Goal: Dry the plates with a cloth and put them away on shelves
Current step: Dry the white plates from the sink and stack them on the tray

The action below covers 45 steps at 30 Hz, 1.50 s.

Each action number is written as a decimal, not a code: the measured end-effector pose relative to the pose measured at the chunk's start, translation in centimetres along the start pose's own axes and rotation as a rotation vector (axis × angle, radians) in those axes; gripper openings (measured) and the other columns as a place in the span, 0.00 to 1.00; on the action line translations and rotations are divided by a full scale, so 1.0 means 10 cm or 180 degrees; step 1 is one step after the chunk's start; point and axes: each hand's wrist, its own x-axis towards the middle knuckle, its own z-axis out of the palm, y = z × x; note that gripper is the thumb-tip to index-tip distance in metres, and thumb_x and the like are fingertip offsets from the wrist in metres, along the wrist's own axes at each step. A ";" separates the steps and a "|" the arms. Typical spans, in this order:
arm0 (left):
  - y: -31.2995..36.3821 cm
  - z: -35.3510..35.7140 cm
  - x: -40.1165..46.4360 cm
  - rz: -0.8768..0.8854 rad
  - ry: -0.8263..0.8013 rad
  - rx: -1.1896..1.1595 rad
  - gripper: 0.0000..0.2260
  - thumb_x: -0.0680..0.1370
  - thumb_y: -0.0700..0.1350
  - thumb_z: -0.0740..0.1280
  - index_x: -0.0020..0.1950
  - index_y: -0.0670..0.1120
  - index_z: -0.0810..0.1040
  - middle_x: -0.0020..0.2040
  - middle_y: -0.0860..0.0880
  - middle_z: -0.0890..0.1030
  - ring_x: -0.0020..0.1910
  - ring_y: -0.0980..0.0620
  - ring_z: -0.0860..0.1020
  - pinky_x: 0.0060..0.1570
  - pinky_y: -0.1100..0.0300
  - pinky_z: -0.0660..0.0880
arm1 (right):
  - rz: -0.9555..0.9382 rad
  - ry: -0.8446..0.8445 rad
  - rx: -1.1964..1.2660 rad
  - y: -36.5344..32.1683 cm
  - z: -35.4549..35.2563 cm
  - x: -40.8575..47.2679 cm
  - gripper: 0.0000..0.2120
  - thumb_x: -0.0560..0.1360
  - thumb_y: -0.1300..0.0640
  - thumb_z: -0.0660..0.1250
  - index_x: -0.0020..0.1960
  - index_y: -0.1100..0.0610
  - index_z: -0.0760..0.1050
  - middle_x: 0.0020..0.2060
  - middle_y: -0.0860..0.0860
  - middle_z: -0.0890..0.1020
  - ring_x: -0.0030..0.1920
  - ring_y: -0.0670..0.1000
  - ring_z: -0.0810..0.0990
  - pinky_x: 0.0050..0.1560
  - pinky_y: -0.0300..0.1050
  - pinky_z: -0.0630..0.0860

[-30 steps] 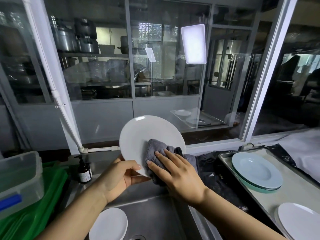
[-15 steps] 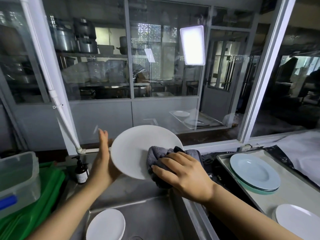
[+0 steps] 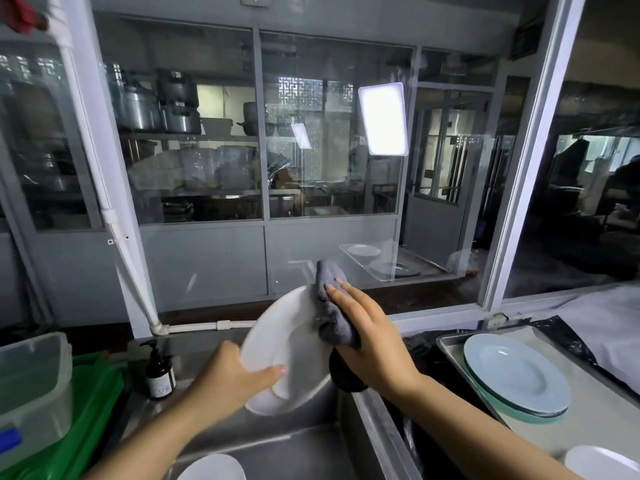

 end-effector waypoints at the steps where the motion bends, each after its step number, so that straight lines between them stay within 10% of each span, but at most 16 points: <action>1: 0.06 0.03 -0.02 -0.0015 -0.0049 -0.0211 0.16 0.67 0.40 0.79 0.27 0.43 0.73 0.19 0.56 0.73 0.19 0.61 0.67 0.24 0.67 0.64 | 0.0008 -0.0038 0.0118 -0.03 0.06 0.01 0.39 0.69 0.65 0.69 0.74 0.45 0.60 0.74 0.48 0.63 0.76 0.49 0.60 0.73 0.48 0.61; 6: 0.22 0.06 -0.02 0.0223 -0.0183 -0.0782 0.08 0.67 0.31 0.73 0.40 0.43 0.82 0.33 0.53 0.83 0.33 0.60 0.77 0.34 0.68 0.73 | -0.0136 -0.0238 0.0417 -0.25 0.25 0.03 0.32 0.76 0.52 0.64 0.78 0.50 0.57 0.79 0.51 0.51 0.79 0.56 0.42 0.76 0.64 0.48; 13: 0.13 0.03 -0.05 0.0450 -0.0389 -0.1108 0.10 0.61 0.36 0.71 0.41 0.41 0.83 0.39 0.51 0.85 0.39 0.58 0.79 0.41 0.65 0.75 | -0.0940 -0.0651 0.0088 -0.33 0.21 0.18 0.33 0.68 0.49 0.60 0.73 0.51 0.68 0.78 0.51 0.59 0.79 0.59 0.48 0.75 0.65 0.48; 23: 0.22 -0.17 -0.13 -0.0158 -0.0079 -0.1838 0.28 0.51 0.50 0.77 0.49 0.41 0.83 0.45 0.43 0.86 0.45 0.45 0.85 0.47 0.49 0.81 | 0.0208 -0.0429 0.0578 0.04 0.09 -0.06 0.40 0.71 0.52 0.66 0.79 0.46 0.53 0.80 0.51 0.47 0.79 0.55 0.44 0.74 0.68 0.52; 29: 0.25 0.03 -0.18 -0.0475 0.0110 -0.2425 0.05 0.73 0.39 0.73 0.48 0.40 0.82 0.44 0.45 0.86 0.42 0.53 0.84 0.36 0.65 0.79 | 0.0491 -0.0297 0.0543 0.05 0.21 -0.21 0.38 0.71 0.53 0.63 0.79 0.44 0.53 0.80 0.47 0.47 0.79 0.54 0.44 0.74 0.68 0.52; 35: 0.37 0.15 -0.26 -0.0563 0.0339 -0.2394 0.12 0.80 0.51 0.62 0.42 0.47 0.78 0.34 0.61 0.84 0.38 0.63 0.80 0.46 0.61 0.74 | 0.0528 -0.0450 0.0394 -0.08 0.24 -0.09 0.36 0.71 0.51 0.57 0.78 0.45 0.54 0.79 0.45 0.48 0.79 0.50 0.39 0.76 0.66 0.48; 40: 0.42 0.16 -0.17 -0.0445 0.0265 -0.2311 0.13 0.79 0.55 0.60 0.45 0.51 0.81 0.40 0.60 0.85 0.41 0.66 0.81 0.38 0.71 0.75 | -0.0173 -0.0580 -0.0139 -0.37 0.27 0.10 0.36 0.69 0.48 0.56 0.78 0.47 0.58 0.79 0.49 0.51 0.79 0.57 0.41 0.72 0.72 0.47; 45: 0.38 0.05 -0.03 -0.0661 0.0261 -0.2603 0.18 0.78 0.60 0.60 0.53 0.50 0.82 0.51 0.51 0.85 0.52 0.54 0.83 0.53 0.56 0.76 | -0.0420 -0.0822 -0.0159 -0.57 0.32 0.08 0.37 0.68 0.48 0.56 0.78 0.47 0.58 0.79 0.48 0.51 0.79 0.57 0.42 0.73 0.70 0.47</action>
